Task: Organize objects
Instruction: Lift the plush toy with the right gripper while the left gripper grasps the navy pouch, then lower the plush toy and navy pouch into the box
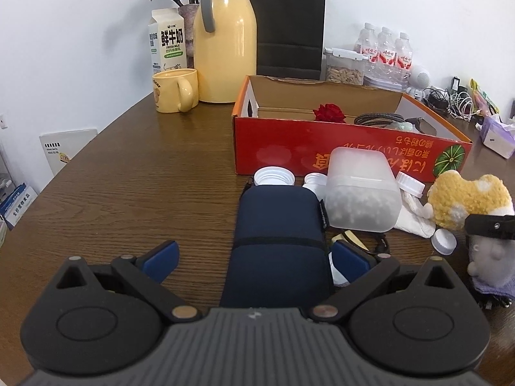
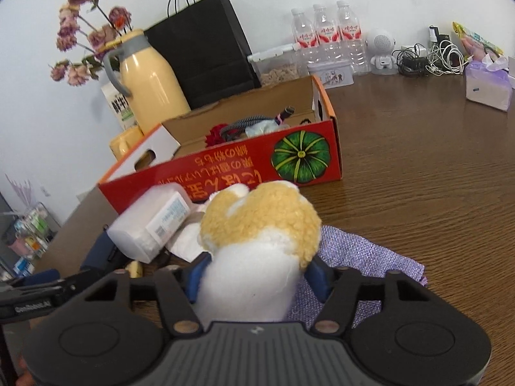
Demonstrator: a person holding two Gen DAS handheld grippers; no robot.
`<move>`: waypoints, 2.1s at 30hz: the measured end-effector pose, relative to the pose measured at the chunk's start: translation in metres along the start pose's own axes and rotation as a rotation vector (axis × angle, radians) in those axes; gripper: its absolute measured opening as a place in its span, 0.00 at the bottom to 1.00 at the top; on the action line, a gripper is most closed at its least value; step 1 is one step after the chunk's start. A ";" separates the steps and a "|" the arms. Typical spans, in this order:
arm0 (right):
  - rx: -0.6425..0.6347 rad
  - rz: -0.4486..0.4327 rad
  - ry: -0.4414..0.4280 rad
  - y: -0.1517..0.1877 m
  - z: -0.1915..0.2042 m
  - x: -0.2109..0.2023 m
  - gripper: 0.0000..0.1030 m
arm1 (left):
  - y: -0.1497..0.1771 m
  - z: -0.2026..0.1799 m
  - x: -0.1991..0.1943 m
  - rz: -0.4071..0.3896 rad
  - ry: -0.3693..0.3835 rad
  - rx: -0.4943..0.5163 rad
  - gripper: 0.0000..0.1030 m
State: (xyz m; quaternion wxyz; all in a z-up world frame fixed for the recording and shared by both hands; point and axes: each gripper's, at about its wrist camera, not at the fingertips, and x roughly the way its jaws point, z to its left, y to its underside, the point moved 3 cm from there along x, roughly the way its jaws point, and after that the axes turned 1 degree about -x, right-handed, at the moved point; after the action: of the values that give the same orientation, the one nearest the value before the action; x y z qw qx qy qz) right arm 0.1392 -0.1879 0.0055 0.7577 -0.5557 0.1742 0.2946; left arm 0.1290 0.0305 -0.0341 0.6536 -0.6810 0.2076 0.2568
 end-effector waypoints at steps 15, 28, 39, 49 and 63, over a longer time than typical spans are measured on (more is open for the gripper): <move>0.032 -0.102 -0.060 -0.008 -0.010 -0.024 0.50 | -0.009 -0.008 0.030 0.054 -0.024 -0.019 1.00; 0.033 -0.090 -0.072 -0.005 -0.011 -0.022 0.50 | -0.005 -0.007 0.026 0.051 0.027 -0.029 0.63; 0.019 -0.099 -0.079 -0.006 -0.008 -0.026 0.50 | -0.012 0.001 0.010 0.016 0.027 -0.053 0.62; -0.020 -0.142 -0.112 -0.023 0.007 -0.029 0.50 | -0.049 -0.006 -0.015 -0.108 0.053 -0.044 0.62; -0.097 -0.223 -0.158 -0.111 0.047 0.011 0.50 | -0.136 -0.041 0.005 -0.268 0.084 -0.044 0.62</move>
State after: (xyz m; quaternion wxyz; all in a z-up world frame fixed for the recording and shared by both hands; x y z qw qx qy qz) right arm 0.2155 -0.1637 0.0965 0.7693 -0.5826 0.0366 0.2594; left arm 0.2205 -0.0022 0.0702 0.6577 -0.7269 0.1362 0.1432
